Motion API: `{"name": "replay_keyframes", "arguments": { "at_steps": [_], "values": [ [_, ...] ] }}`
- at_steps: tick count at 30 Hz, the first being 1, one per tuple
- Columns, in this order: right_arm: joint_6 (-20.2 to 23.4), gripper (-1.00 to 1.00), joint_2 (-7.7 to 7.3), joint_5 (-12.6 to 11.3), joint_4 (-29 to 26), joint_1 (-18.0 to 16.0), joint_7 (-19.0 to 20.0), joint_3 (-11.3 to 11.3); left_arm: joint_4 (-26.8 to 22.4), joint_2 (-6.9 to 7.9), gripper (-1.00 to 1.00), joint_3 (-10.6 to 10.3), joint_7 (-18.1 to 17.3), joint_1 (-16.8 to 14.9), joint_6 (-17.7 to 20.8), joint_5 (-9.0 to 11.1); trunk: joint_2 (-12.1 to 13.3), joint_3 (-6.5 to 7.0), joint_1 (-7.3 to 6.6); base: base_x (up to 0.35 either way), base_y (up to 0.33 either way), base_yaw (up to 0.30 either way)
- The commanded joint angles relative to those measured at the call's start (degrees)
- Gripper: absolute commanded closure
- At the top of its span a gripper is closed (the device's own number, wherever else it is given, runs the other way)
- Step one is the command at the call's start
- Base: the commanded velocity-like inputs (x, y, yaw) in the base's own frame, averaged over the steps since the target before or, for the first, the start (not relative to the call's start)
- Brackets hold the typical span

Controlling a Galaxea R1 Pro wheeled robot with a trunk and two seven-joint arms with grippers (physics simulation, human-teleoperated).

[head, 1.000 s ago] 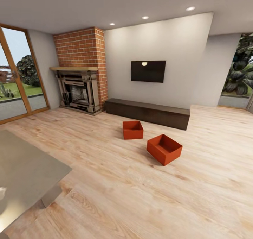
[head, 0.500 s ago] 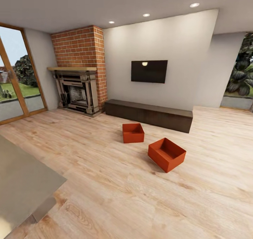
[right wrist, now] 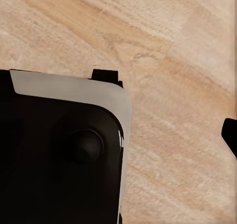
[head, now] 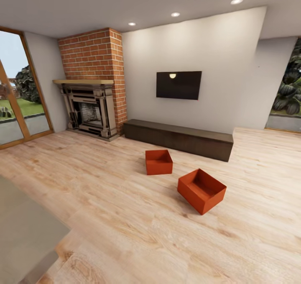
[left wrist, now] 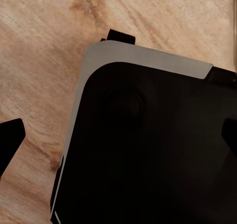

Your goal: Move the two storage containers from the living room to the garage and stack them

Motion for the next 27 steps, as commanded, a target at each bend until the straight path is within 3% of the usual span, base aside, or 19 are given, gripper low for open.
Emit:
{"name": "replay_keyframes", "arguments": {
  "at_steps": [1,18,27],
  "values": [
    [-0.3,-1.0,0.01,-0.6,0.14,-0.06,0.22,0.45,-0.12,-0.02,-1.0,0.3,0.02,0.02,0.4,0.26,-0.03,-0.06,0.03,0.322,0.0,0.0],
    [-0.34,-1.0,0.09,-0.69,0.14,-0.06,0.22,0.24,-0.09,-0.02,-1.0,0.3,0.02,-0.01,0.4,0.27,-0.03,-0.06,0.03,0.322,0.0,0.0],
    [-0.29,-1.0,0.1,-0.8,0.14,-0.06,0.22,-0.22,-0.09,-0.02,-1.0,0.3,0.02,0.02,0.4,0.27,-0.03,-0.06,0.03,0.322,0.0,-0.205]
  ]
}}
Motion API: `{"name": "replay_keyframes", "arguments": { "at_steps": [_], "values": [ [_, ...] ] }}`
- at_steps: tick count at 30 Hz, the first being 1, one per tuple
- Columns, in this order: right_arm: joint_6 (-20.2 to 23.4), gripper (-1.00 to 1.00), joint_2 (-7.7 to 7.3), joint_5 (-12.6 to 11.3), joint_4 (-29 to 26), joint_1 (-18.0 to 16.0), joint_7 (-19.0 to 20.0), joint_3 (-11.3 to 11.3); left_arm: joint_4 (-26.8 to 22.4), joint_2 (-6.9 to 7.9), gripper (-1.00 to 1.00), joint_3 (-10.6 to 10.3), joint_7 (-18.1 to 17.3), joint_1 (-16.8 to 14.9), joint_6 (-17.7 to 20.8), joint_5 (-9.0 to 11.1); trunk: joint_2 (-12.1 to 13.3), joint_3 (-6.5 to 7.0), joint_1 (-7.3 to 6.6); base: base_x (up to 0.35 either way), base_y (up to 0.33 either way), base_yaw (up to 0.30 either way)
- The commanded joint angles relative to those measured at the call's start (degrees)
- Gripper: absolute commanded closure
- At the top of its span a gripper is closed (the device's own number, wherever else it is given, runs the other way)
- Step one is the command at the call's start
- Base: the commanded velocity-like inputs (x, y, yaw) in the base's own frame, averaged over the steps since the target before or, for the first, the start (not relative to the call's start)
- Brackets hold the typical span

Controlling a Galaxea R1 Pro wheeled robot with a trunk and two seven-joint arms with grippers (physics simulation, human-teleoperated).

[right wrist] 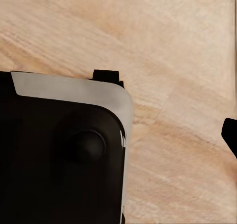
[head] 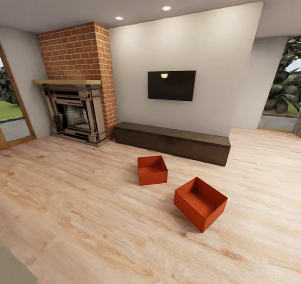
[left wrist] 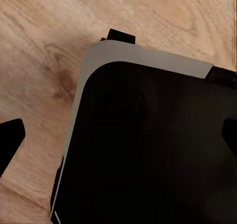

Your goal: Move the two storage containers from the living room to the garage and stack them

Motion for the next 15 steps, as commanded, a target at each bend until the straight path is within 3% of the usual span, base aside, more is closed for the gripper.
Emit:
{"name": "replay_keyframes", "arguments": {
  "at_steps": [1,15],
  "values": [
    [-0.29,-1.0,0.01,-0.61,0.14,-0.07,0.22,0.44,-0.16,-0.02,-1.0,0.3,0.02,0.0,0.4,0.27,-0.03,-0.06,0.03,0.323,0.0,-0.237],
    [-0.3,-1.0,0.01,-0.73,0.14,-0.07,0.22,0.51,-0.16,-0.04,-1.0,0.32,0.02,-0.02,0.4,0.27,-0.03,-0.06,0.03,0.322,0.015,-0.222]
  ]
}}
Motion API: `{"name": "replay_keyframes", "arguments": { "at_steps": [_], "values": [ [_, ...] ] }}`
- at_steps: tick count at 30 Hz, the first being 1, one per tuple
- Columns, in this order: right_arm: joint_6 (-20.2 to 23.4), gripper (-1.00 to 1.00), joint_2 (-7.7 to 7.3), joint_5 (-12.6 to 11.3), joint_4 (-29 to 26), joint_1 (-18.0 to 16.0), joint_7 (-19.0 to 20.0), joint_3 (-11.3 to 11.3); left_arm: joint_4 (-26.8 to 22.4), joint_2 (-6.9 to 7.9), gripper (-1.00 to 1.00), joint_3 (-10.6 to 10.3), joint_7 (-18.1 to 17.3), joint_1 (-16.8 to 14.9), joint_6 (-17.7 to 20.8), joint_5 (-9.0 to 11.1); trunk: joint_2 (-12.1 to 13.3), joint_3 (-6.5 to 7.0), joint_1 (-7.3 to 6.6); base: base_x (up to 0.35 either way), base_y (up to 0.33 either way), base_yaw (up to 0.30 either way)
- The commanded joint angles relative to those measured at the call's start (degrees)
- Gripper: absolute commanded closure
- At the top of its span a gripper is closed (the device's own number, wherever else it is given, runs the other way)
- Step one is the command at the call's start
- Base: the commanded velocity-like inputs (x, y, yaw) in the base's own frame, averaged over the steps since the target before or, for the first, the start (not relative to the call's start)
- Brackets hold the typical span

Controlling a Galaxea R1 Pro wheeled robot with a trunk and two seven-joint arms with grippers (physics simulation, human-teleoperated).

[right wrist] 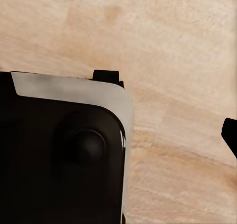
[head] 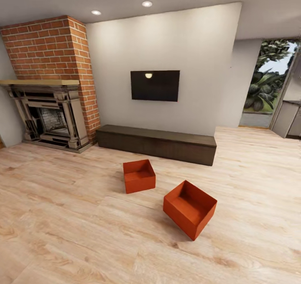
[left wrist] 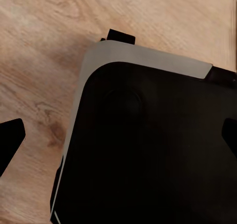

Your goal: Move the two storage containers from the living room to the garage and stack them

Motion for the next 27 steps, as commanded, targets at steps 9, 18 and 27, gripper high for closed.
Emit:
{"name": "replay_keyframes", "arguments": {
  "at_steps": [9,18,27],
  "values": [
    [-0.29,-1.0,-0.06,-0.52,0.14,-0.07,0.28,0.78,-0.14,-0.09,-1.0,0.29,0.02,0.01,0.4,0.25,-0.03,-0.06,0.03,0.32,0.15,-0.026],
    [-0.29,-1.0,-0.06,-0.35,0.14,-0.07,0.33,0.88,-0.14,-0.09,-1.0,0.28,0.02,0.04,0.4,0.25,-0.03,-0.06,0.03,0.317,0.182,-0.001],
    [-0.37,-1.0,0.0,-0.8,0.14,-0.07,0.28,0.24,-0.18,-0.09,-1.0,0.32,0.02,-0.01,0.4,0.22,-0.03,-0.06,0.03,0.316,0.183,-0.017]
  ]
}}
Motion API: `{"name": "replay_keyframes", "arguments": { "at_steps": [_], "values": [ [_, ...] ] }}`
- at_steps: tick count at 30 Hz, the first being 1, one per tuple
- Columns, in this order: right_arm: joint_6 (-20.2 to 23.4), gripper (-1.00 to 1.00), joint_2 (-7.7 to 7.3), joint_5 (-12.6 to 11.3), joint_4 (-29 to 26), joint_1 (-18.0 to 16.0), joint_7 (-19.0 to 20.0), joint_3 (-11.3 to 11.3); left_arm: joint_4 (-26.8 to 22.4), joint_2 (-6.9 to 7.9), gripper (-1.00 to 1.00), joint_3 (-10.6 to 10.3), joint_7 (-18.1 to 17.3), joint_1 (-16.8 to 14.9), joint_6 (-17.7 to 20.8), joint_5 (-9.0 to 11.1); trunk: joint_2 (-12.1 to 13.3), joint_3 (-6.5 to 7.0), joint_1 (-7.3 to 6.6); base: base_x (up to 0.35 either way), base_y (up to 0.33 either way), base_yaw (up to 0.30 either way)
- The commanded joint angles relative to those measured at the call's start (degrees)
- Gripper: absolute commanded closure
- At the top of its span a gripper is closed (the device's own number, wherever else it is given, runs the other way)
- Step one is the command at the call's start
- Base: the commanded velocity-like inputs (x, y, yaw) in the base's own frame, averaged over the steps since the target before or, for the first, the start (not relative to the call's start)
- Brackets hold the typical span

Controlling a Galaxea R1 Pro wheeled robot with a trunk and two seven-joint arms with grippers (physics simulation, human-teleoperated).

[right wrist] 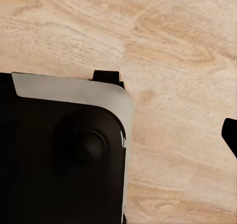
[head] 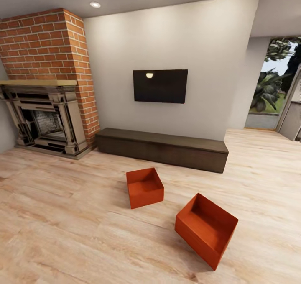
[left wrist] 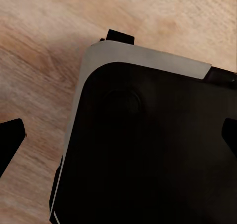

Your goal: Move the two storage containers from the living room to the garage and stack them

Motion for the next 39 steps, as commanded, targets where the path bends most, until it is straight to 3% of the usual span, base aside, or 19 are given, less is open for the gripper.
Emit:
{"name": "replay_keyframes", "arguments": {
  "at_steps": [1,39],
  "values": [
    [-0.28,-1.0,0.01,-0.66,0.14,-0.07,0.21,0.37,-0.13,-0.02,-1.0,0.29,0.02,0.0,0.4,0.23,-0.03,-0.06,0.03,0.316,0.183,-0.167],
    [-0.3,-1.0,0.02,-0.75,0.14,-0.07,0.17,0.28,-0.17,-0.02,-1.0,0.26,0.02,0.02,0.31,0.12,-0.03,-0.06,0.03,0.313,0.155,-0.238]
  ]
}}
